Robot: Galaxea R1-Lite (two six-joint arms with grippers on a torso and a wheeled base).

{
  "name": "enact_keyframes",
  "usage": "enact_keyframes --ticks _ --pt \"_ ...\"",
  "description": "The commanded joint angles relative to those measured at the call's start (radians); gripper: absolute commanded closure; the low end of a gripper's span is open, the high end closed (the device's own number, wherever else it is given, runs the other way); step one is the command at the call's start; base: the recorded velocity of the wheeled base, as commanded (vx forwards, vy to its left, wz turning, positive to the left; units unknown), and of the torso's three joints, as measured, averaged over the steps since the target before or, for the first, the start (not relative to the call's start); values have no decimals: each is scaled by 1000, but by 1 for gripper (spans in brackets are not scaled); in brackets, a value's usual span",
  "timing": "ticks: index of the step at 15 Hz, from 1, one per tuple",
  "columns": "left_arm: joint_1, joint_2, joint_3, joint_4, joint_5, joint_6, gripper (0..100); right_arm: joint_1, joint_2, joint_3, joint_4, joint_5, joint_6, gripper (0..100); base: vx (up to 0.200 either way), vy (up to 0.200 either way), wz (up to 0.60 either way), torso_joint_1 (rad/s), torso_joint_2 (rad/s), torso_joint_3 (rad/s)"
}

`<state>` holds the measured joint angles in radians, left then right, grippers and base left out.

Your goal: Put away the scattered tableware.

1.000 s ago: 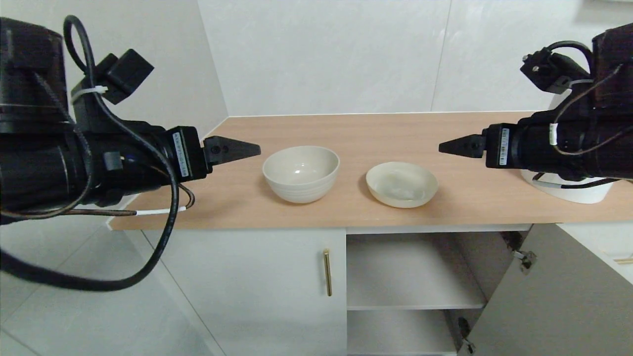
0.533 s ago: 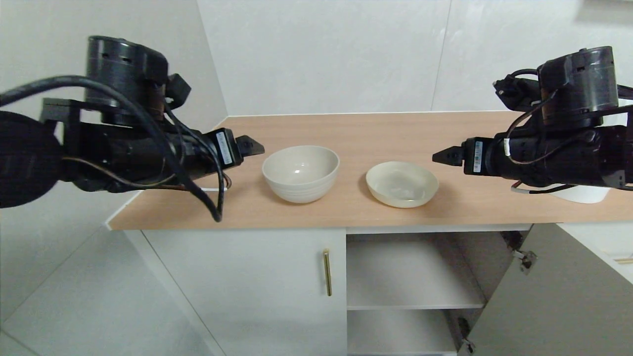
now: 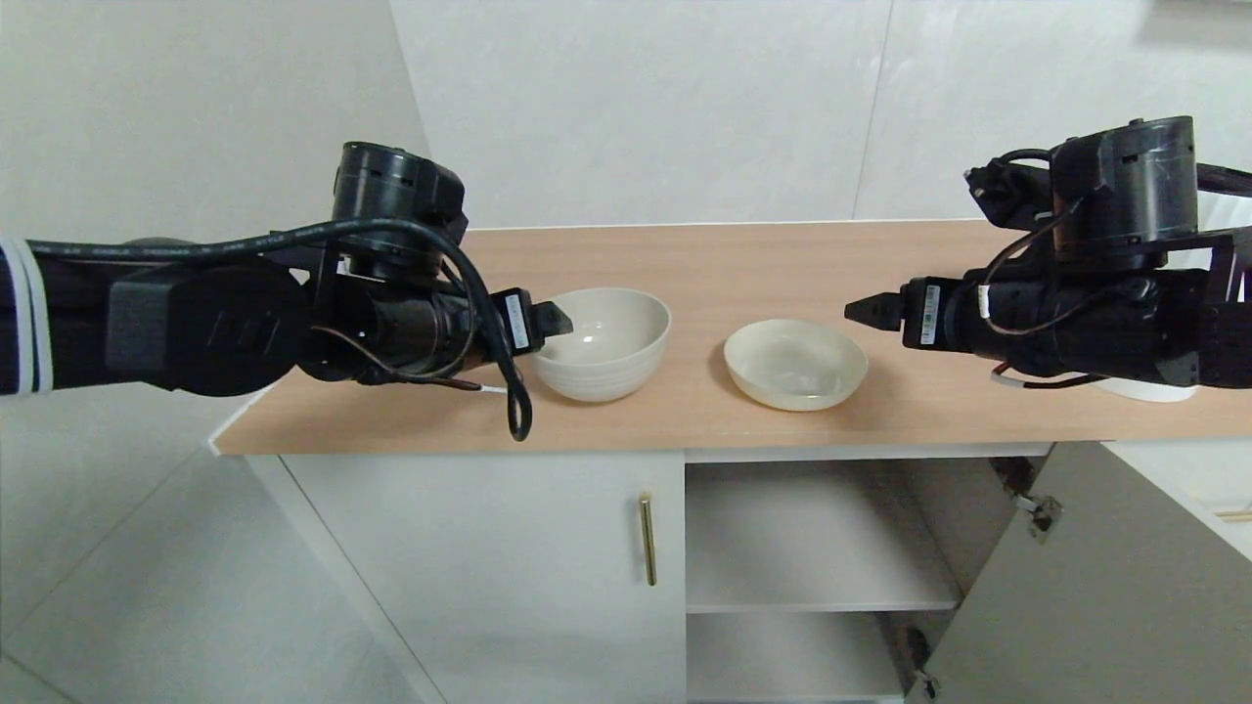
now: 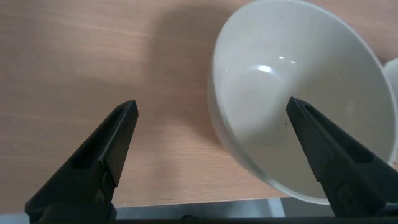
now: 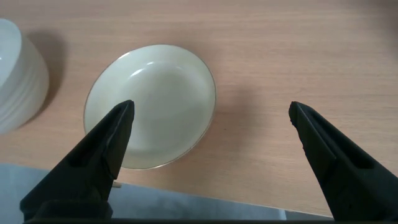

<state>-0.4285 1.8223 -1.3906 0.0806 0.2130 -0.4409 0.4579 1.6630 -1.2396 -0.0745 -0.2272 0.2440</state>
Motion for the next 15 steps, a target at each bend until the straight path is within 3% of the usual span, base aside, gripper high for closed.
enact_keyframes --ticks 1,2,15 --pt "-3 11 -1 -4 0 -1 0 -1 3 2 1 0 -2 0 0 0 0 0 0 0" --pt "-4 9 1 -4 0 -1 100 -1 4 0 -1 0 0 0 0 0 0 0 0 0" --pt "-70 -241 87 -4 -1 1 100 -2 126 -27 -22 -3 0 0 0 0 0 0 0 0"
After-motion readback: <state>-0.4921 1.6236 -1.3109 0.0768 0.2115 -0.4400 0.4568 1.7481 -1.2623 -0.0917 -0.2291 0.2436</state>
